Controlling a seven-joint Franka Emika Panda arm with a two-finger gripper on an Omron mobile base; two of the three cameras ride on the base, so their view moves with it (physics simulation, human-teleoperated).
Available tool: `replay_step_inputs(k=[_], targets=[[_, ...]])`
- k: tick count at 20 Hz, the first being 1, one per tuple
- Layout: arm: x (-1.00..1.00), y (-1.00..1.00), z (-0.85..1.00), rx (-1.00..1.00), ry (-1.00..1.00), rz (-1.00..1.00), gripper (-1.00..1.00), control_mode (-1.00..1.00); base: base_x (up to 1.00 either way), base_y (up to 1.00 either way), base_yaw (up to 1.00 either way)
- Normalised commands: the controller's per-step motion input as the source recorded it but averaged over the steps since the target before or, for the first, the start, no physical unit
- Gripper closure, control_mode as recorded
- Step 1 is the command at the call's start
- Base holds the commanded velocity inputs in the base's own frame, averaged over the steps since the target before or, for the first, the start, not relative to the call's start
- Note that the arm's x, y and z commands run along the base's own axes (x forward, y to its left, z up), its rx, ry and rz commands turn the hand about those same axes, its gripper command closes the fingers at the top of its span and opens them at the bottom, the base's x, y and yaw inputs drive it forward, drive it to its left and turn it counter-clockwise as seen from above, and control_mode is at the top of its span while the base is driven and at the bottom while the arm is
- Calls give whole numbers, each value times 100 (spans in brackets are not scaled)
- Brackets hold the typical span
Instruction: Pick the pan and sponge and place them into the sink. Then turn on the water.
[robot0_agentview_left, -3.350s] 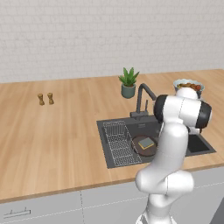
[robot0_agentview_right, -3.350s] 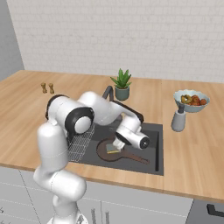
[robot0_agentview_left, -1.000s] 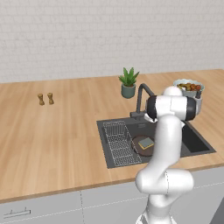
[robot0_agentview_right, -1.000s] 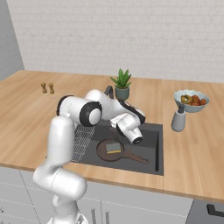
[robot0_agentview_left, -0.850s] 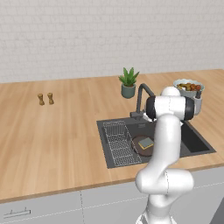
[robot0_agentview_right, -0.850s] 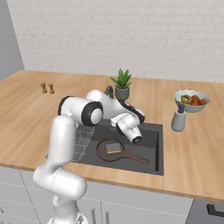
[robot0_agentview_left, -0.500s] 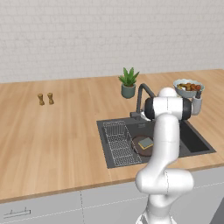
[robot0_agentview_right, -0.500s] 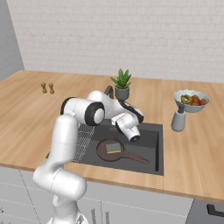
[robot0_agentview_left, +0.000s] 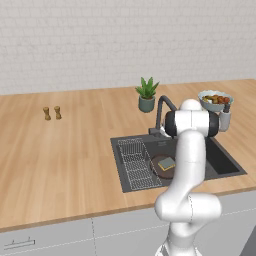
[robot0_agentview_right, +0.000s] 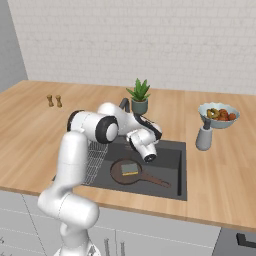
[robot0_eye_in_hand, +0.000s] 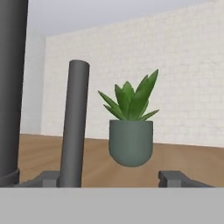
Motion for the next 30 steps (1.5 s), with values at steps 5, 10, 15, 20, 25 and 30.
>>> replay_step_inputs(k=[5, 10, 15, 20, 25, 30], targets=[[31, -8, -14, 2, 0, -6, 100, -100, 0, 0, 0], [29, -41, -13, 10, -2, 0, 100, -100, 0, 0, 0], [32, -57, -16, 14, -3, 0, 100, -100, 0, 0, 0], [37, -62, -29, 15, -1, 0, 100, -100, 0, 0, 0], [41, -68, -52, 12, 0, 0, 100, -100, 0, 0, 0], [39, -71, -64, 12, 0, 0, 100, -100, 0, 0, 0]])
